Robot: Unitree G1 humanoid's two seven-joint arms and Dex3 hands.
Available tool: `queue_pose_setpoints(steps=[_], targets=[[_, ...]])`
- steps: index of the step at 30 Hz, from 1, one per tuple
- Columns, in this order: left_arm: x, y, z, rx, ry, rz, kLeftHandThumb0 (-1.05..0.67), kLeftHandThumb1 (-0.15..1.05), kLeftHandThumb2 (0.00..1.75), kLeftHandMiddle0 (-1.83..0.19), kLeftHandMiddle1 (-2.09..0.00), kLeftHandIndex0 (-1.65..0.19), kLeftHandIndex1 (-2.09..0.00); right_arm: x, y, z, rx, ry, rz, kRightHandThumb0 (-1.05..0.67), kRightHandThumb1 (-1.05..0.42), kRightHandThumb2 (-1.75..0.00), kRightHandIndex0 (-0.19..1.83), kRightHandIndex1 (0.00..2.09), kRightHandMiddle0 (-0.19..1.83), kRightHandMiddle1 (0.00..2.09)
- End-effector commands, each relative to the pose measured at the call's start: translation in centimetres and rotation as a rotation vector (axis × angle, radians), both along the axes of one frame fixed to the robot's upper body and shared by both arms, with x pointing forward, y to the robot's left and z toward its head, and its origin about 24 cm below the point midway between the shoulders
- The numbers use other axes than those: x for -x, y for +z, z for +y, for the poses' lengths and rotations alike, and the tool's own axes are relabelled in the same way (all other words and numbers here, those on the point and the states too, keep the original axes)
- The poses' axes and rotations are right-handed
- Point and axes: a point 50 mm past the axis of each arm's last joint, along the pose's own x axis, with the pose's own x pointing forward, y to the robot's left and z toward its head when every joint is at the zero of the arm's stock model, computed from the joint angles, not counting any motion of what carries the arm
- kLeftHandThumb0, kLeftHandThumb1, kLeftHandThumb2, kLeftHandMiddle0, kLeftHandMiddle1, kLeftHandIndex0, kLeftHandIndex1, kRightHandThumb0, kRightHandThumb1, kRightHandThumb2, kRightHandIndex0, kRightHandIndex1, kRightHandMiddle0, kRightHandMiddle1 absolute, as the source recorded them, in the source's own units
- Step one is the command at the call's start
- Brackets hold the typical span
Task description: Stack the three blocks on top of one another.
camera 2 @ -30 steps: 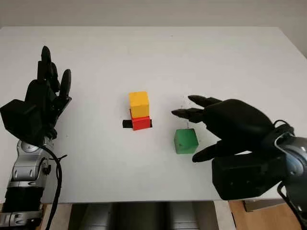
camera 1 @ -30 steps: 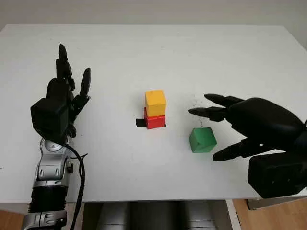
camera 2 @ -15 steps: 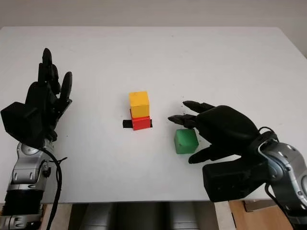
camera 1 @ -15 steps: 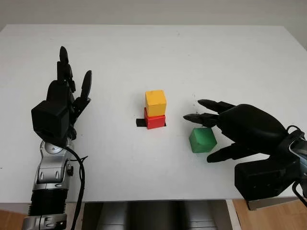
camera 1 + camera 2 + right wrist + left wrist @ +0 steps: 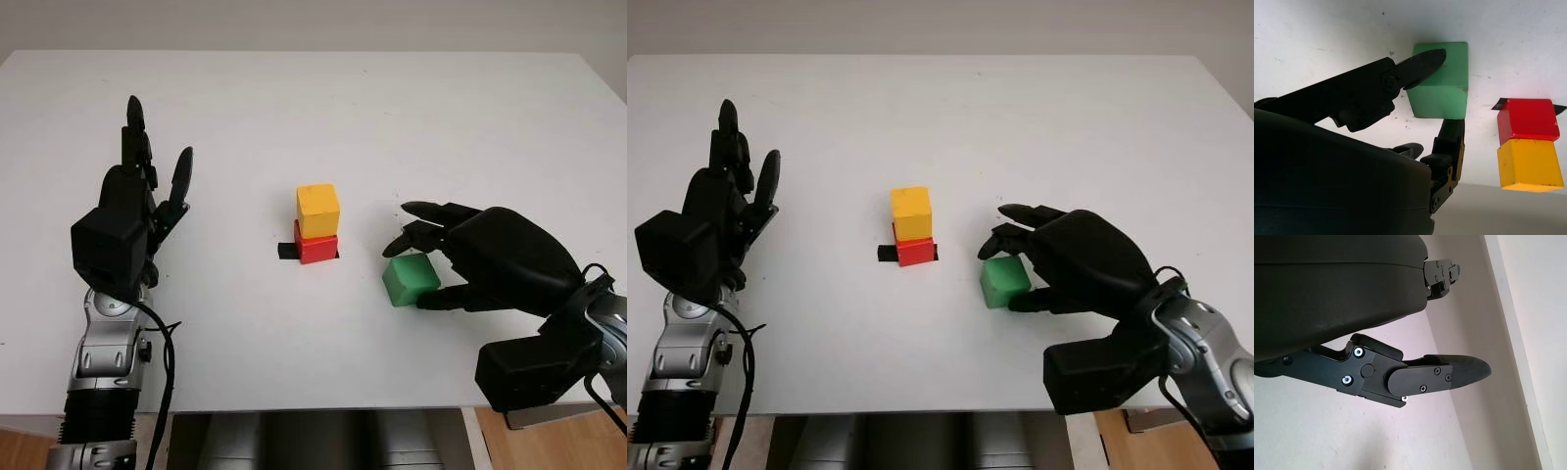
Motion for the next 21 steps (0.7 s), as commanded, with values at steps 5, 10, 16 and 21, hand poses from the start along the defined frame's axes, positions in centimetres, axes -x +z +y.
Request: queue_pose_setpoints(steps=[5, 10, 16, 21], targets=[[0.2, 0.2, -0.1, -0.009, -0.001, -0.006, -0.65, 1.05, 0.47, 0.15, -0.06, 0.13, -0.06, 0.2, 0.1, -0.2, 0.002, -0.003, -0.004, -0.22, -0.97, -0.06, 0.44, 0.08, 0.36, 1.23], [0.2, 0.1, -0.2, -0.006, 0.003, 0.001, -0.65, 1.05, 0.46, 0.14, -0.06, 0.13, -0.06, 0.1, 0.2, -0.2, 0.001, -0.011, 0.019, -0.21, -0.98, -0.06, 0.43, 0.07, 0.34, 1.27], [0.2, 0.0, -0.3, -0.006, 0.005, 0.008, -0.66, 1.05, 0.44, 0.14, -0.06, 0.12, -0.06, -0.2, 1.0, -0.3, -0.037, -0.024, -0.022, -0.24, -0.98, -0.05, 0.45, 0.07, 0.34, 1.24], [0.2, -0.1, -0.3, -0.005, 0.005, 0.008, -0.66, 1.05, 0.44, 0.14, -0.06, 0.12, -0.06, -0.9, 2.8, -0.7, -0.217, -0.061, 0.012, -0.25, -0.99, -0.06, 0.43, 0.06, 0.3, 1.23]])
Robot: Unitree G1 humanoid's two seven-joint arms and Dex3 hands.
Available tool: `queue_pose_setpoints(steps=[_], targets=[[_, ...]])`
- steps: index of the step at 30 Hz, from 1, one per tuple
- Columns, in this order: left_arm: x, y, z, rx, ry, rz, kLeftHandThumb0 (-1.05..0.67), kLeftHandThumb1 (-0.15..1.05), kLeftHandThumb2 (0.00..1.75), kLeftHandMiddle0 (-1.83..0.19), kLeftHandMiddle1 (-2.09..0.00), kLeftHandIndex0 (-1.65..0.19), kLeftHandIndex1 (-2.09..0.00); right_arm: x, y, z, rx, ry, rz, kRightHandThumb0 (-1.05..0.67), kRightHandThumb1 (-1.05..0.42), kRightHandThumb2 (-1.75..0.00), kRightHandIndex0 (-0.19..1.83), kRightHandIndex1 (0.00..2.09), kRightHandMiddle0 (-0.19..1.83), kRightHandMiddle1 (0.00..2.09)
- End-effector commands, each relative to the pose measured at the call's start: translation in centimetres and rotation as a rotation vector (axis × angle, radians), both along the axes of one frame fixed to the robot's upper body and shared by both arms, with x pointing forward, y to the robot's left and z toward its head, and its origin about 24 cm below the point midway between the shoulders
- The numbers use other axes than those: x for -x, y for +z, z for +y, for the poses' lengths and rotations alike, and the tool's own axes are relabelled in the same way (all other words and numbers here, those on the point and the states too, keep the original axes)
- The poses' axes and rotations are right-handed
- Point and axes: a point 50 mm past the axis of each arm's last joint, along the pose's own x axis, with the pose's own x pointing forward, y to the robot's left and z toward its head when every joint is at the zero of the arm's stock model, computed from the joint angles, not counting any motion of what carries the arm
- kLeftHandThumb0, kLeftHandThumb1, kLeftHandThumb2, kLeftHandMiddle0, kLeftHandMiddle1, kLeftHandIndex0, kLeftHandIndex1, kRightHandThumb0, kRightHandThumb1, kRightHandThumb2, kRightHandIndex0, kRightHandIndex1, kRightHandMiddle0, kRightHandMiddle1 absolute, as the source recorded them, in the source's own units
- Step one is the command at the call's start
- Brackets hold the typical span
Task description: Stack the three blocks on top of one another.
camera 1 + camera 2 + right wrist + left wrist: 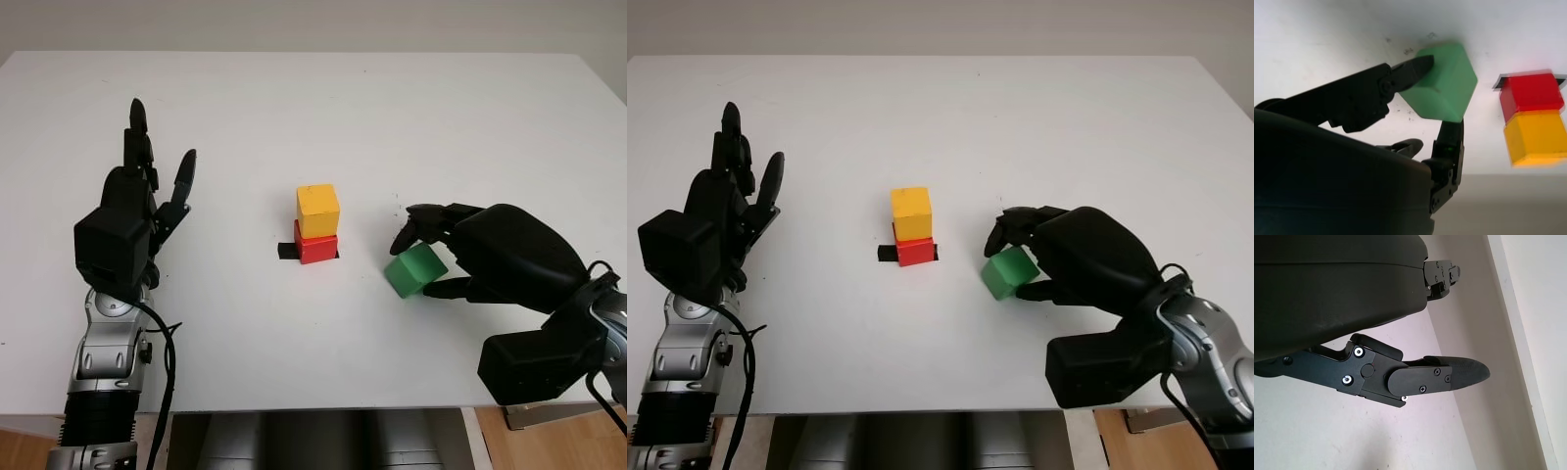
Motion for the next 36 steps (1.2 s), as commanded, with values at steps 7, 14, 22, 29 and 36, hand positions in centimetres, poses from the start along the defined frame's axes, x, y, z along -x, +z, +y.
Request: queue_pose_setpoints(steps=[7, 14, 22, 29, 36], targets=[[0.2, 0.0, -0.2, -0.009, 0.002, -0.014, -0.65, 1.05, 0.44, 0.12, -0.06, 0.11, -0.06, -1.6, 4.7, -0.6, -0.387, -0.043, 0.049, -0.25, -0.96, -0.05, 0.44, 0.06, 0.39, 1.12], [0.2, 0.0, -0.2, -0.015, 0.006, -0.012, -0.65, 1.05, 0.44, 0.12, -0.06, 0.12, -0.06, -3.5, 7.0, -0.7, -0.647, -0.02, 0.132, -0.31, -0.96, -0.05, 0.41, 0.04, 0.38, 1.21], [0.2, -0.1, -0.1, -0.015, 0.013, -0.011, -0.66, 1.05, 0.43, 0.11, -0.06, 0.11, -0.06, -6.2, 7.4, 0.9, -0.975, 0.045, 0.316, -0.31, -0.99, -0.06, 0.29, 0.01, 0.18, 1.68], [0.2, -0.1, 0.0, -0.024, 0.015, -0.012, -0.66, 1.05, 0.43, 0.1, -0.06, 0.11, -0.06, -8.6, 7.1, 3.7, -1.178, 0.13, 0.509, -0.36, -1.05, -0.16, 0.18, 0.0, 0.02, 1.96], [0.3, 0.0, 0.0, -0.032, 0.023, -0.006, -0.67, 1.05, 0.43, 0.1, -0.06, 0.1, -0.06, -9.9, 6.0, 5.8, -1.207, 0.153, 0.595, -0.41, -1.05, -0.15, 0.21, 0.01, 0.06, 1.96]])
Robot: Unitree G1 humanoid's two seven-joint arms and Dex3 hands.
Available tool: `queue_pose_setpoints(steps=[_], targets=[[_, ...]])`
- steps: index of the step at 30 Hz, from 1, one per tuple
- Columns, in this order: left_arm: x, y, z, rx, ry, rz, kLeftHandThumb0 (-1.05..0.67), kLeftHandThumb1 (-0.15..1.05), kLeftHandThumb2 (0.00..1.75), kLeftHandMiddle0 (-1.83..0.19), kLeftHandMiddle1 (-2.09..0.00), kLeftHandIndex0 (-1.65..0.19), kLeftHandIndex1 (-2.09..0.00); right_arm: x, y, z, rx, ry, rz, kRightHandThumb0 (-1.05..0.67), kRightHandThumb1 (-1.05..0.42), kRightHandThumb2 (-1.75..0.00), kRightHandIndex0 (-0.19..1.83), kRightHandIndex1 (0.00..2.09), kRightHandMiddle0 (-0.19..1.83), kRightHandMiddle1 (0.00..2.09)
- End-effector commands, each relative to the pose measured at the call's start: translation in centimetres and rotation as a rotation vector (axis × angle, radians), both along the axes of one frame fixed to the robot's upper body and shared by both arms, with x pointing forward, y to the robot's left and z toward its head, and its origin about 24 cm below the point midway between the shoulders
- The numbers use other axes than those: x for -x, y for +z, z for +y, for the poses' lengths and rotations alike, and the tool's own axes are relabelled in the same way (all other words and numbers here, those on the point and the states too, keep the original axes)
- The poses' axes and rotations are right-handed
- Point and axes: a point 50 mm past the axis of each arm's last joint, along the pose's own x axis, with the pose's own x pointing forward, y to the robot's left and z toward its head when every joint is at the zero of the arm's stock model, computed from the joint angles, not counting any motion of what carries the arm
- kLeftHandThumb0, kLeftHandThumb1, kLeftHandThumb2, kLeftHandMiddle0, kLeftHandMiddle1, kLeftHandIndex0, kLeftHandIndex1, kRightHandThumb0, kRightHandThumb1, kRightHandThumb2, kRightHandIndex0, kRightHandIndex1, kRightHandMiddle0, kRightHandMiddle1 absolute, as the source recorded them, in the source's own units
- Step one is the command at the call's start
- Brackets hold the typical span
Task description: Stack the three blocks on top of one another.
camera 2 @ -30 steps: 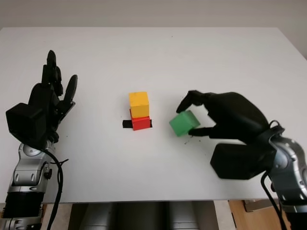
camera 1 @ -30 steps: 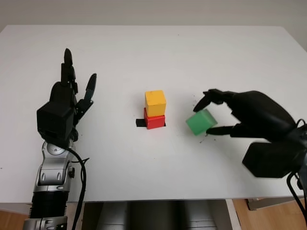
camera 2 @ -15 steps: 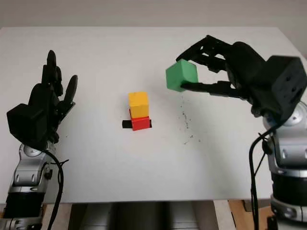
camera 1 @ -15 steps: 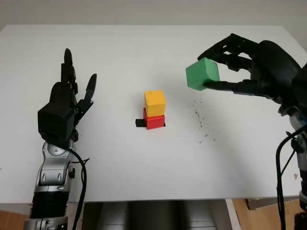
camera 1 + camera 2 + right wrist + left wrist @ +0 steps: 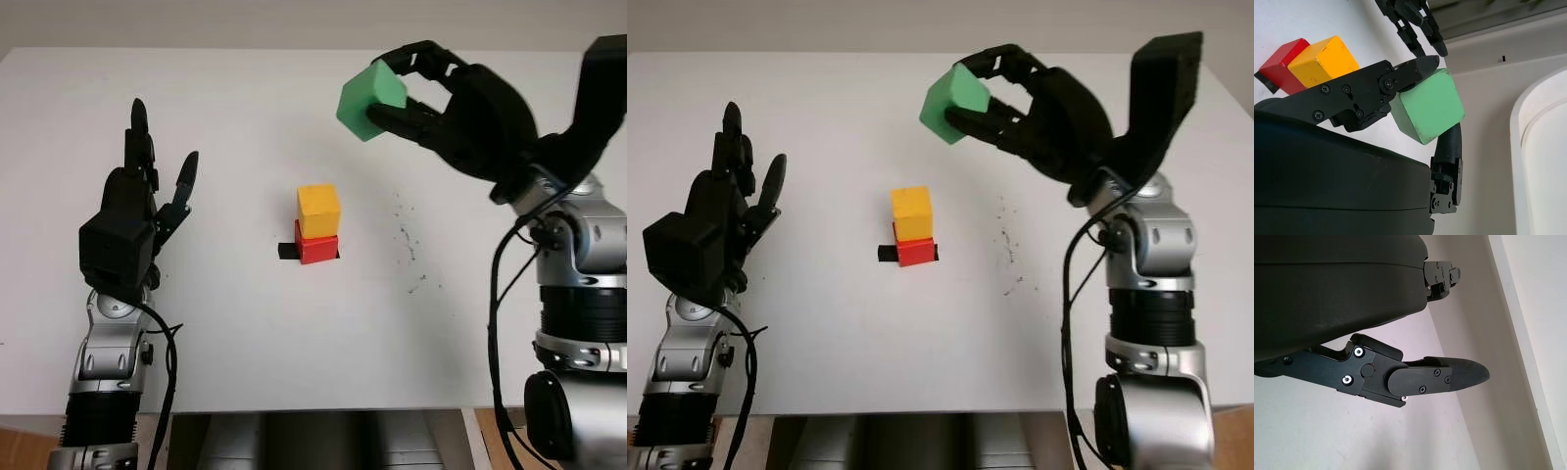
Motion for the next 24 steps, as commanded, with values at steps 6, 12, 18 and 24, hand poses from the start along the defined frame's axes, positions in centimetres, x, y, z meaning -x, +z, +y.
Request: queue_pose_setpoints(steps=[6, 12, 18, 24], targets=[[0.1, 0.0, 0.0, -0.004, 0.003, 0.001, -0.68, 1.05, 0.43, 0.11, -0.05, 0.11, -0.06, -0.5, -0.3, 2.1, 0.026, 0.044, -0.003, -0.42, -1.05, -0.09, 0.25, 0.02, 0.12, 1.87], [0.2, 0.1, -0.1, -0.009, 0.006, -0.002, -0.67, 1.05, 0.43, 0.11, -0.05, 0.11, -0.06, -0.6, -1.1, 2.5, 0.12, 0.073, -0.001, -0.42, -1.03, -0.06, 0.26, 0.02, 0.14, 1.82], [0.2, 0.0, 0.0, -0.013, 0.008, -0.009, -0.67, 1.05, 0.44, 0.11, -0.05, 0.11, -0.06, -0.6, -1.2, 2.0, 0.247, 0.105, -0.016, -0.41, -1.02, -0.05, 0.29, 0.03, 0.18, 1.78], [0.2, -0.1, 0.0, -0.013, 0.008, -0.011, -0.67, 1.05, 0.44, 0.1, -0.06, 0.1, -0.06, -0.5, -0.7, 1.4, 0.283, 0.133, -0.018, -0.42, -1.0, -0.05, 0.31, 0.04, 0.23, 1.8]])
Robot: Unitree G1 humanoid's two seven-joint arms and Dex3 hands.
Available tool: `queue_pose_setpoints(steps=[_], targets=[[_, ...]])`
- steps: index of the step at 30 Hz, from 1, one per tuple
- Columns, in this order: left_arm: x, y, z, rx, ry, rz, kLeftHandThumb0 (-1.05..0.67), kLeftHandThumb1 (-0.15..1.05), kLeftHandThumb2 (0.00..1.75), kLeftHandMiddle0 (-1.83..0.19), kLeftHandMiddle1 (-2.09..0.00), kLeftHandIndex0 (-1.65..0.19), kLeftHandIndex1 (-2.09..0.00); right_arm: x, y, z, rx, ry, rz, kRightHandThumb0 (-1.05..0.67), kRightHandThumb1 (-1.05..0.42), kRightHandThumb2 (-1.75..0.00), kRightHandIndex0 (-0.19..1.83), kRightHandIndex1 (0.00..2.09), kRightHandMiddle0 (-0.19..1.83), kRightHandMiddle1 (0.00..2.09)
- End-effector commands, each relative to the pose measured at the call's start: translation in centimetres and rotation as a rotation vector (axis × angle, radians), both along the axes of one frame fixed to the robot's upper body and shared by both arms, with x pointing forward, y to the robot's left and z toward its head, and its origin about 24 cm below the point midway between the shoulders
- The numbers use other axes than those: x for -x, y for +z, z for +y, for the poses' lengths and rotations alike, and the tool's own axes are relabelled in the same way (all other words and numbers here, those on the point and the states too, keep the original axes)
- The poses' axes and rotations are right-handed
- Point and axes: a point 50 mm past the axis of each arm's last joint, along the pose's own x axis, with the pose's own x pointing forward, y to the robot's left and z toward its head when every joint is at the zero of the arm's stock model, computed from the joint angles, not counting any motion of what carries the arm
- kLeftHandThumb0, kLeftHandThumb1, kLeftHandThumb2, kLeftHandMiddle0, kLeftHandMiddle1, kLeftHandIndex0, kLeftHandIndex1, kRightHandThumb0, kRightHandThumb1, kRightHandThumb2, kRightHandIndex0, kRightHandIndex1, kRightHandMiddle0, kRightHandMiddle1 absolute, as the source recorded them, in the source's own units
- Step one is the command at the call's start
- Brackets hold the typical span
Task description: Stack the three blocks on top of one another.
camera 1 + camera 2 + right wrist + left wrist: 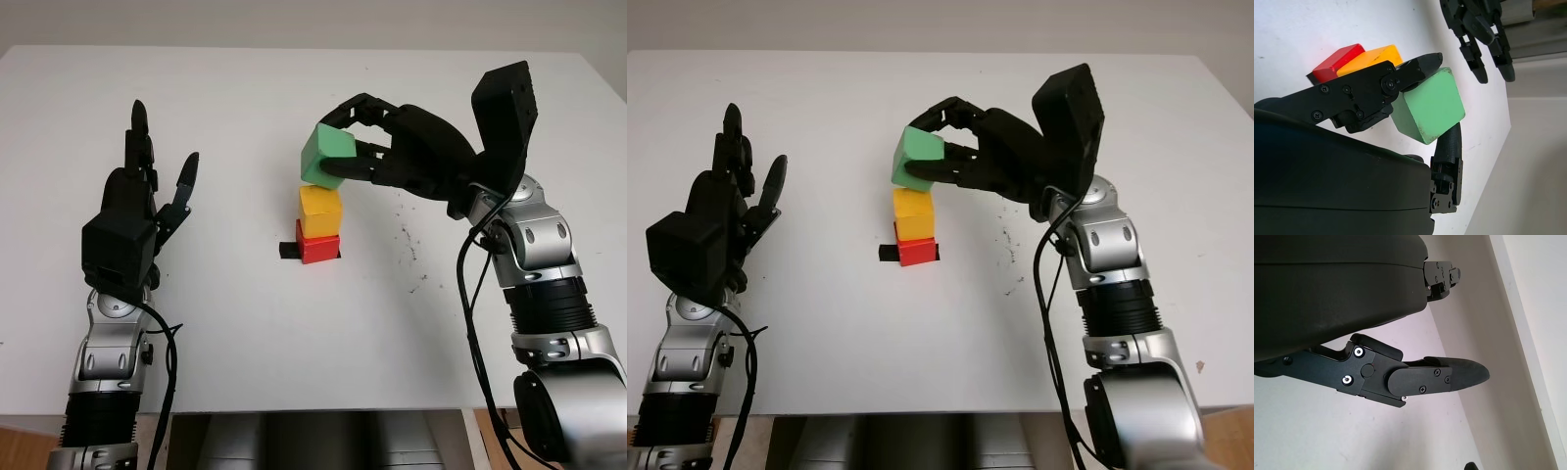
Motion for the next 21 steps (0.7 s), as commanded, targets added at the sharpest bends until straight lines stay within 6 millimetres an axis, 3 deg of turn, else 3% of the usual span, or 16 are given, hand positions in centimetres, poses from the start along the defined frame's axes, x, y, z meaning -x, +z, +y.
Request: queue_pose_setpoints(steps=[1, 11, 21], targets=[[0.2, -0.2, -0.1, -0.004, 0.002, -0.007, -0.67, 1.05, 0.44, 0.1, -0.06, 0.1, -0.06, -0.1, 1.7, -0.2, -0.003, 0.018, -0.042, -0.42, -1.0, -0.05, 0.31, 0.04, 0.23, 1.81], [0.1, -0.3, -0.2, -0.006, 0.003, -0.009, -0.67, 1.05, 0.45, 0.11, -0.05, 0.11, -0.05, 0.1, 3.0, -0.8, 0.023, 0.043, -0.051, -0.43, -1.01, -0.06, 0.34, 0.06, 0.2, 1.87], [0.2, -0.3, -0.3, -0.011, 0.001, -0.015, -0.66, 1.05, 0.46, 0.11, -0.05, 0.1, -0.05, 0.2, 3.0, -0.3, 0.005, 0.045, -0.008, -0.43, -1.02, -0.05, 0.35, 0.07, 0.17, 1.92]])
